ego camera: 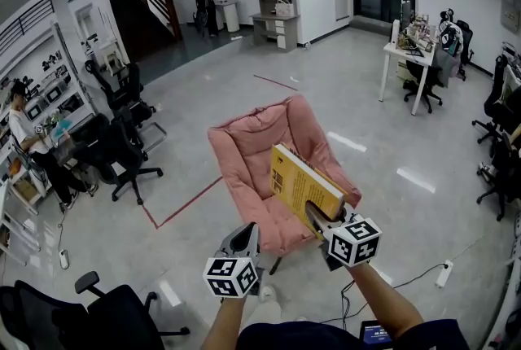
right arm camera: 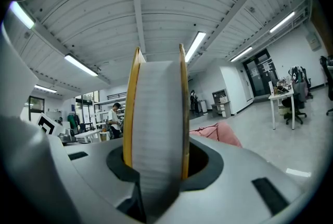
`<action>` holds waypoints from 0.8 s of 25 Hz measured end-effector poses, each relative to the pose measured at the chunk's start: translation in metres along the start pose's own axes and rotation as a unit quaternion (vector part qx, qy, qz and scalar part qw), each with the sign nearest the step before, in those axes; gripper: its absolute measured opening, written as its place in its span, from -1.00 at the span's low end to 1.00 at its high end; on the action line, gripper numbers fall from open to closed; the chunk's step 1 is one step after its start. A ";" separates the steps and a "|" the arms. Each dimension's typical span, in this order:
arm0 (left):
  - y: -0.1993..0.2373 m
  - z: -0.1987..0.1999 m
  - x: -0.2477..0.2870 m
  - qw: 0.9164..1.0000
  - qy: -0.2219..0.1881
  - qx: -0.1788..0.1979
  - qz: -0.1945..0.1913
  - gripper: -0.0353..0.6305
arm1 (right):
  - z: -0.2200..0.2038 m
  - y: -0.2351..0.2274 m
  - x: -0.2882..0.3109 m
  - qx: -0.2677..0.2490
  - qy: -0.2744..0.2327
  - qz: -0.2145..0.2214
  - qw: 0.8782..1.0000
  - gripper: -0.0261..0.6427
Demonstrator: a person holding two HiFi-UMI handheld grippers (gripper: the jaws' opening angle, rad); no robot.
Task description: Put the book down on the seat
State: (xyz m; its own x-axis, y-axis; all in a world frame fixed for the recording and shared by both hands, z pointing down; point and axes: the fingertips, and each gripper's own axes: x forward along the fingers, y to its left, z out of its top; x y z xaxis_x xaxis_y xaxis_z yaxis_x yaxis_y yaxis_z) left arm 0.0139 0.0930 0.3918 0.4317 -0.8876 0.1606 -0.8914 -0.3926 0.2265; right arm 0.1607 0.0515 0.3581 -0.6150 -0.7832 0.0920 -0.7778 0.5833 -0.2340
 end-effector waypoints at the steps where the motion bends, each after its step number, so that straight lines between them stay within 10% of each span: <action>1: 0.001 0.001 0.000 1.000 -0.001 -0.001 0.000 -0.88 | 0.001 0.001 0.001 -0.001 0.000 0.000 1.000 -0.46; 20: 0.032 0.005 0.020 1.000 -0.012 -0.010 0.006 -0.88 | -0.002 0.000 0.040 -0.005 0.004 0.012 1.000 -0.46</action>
State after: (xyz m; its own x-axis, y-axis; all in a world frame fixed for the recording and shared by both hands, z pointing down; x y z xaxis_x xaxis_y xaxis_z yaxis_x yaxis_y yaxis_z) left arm -0.0064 0.0612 0.3978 0.4178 -0.8976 0.1409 -0.8934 -0.3776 0.2435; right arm 0.1356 0.0204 0.3640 -0.6337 -0.7679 0.0935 -0.7647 0.6035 -0.2257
